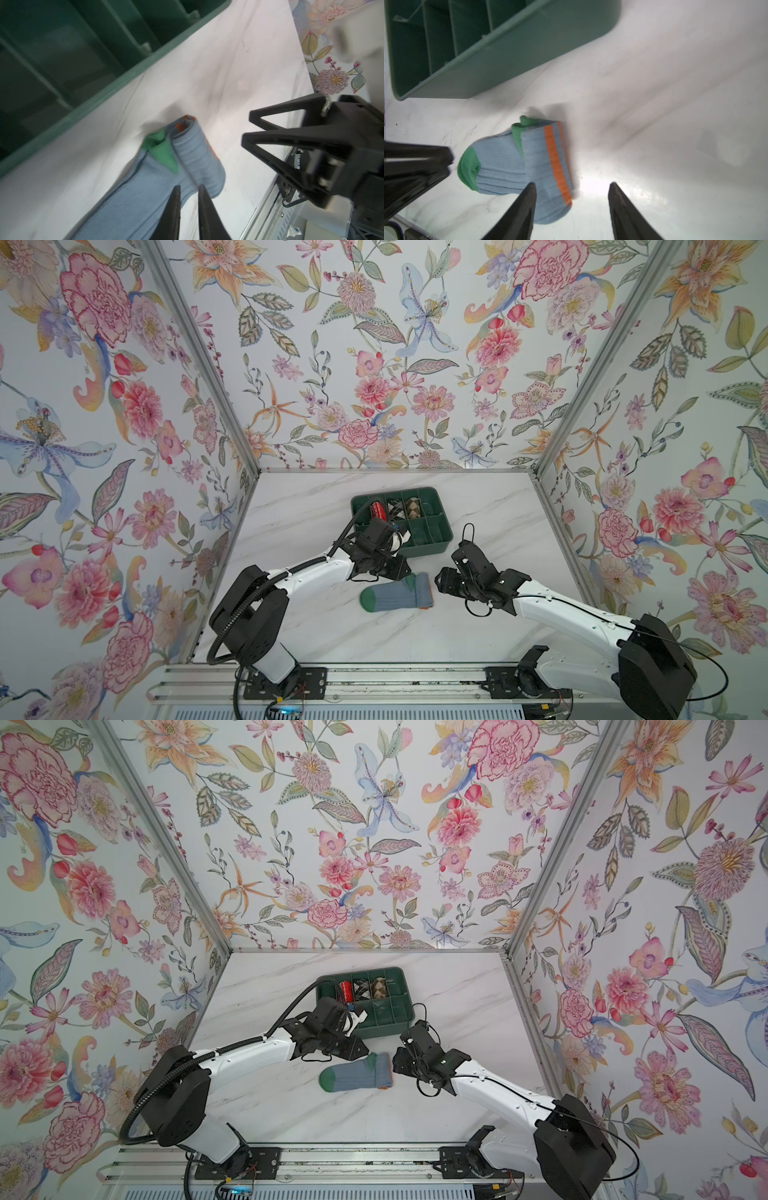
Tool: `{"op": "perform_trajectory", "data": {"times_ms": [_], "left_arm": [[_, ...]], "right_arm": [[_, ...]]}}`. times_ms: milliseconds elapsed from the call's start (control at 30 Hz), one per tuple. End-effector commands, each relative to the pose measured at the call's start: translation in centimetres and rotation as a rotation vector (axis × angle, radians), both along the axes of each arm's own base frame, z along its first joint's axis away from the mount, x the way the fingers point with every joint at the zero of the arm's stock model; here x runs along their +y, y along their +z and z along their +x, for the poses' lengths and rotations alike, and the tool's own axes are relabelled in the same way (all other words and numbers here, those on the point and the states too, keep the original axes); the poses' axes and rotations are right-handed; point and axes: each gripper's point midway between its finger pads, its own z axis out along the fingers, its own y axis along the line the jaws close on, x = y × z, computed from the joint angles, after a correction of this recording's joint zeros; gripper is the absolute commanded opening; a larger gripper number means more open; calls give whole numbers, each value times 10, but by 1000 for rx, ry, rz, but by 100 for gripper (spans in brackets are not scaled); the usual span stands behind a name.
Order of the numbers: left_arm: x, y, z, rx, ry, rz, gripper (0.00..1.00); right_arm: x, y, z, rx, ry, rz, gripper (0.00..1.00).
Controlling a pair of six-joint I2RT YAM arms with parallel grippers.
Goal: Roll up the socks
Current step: 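Open both grippers and lift them off the rolled sock, then lower the left gripper onto the roll while the right gripper closes in beside it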
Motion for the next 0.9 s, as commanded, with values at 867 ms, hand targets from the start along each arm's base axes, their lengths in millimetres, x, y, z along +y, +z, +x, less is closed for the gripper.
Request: {"op": "perform_trajectory", "data": {"times_ms": [867], "left_arm": [[-26, -64, -39, 89, -23, 189, 1]], "right_arm": [[3, -29, -15, 134, 90, 223, 53]]}}
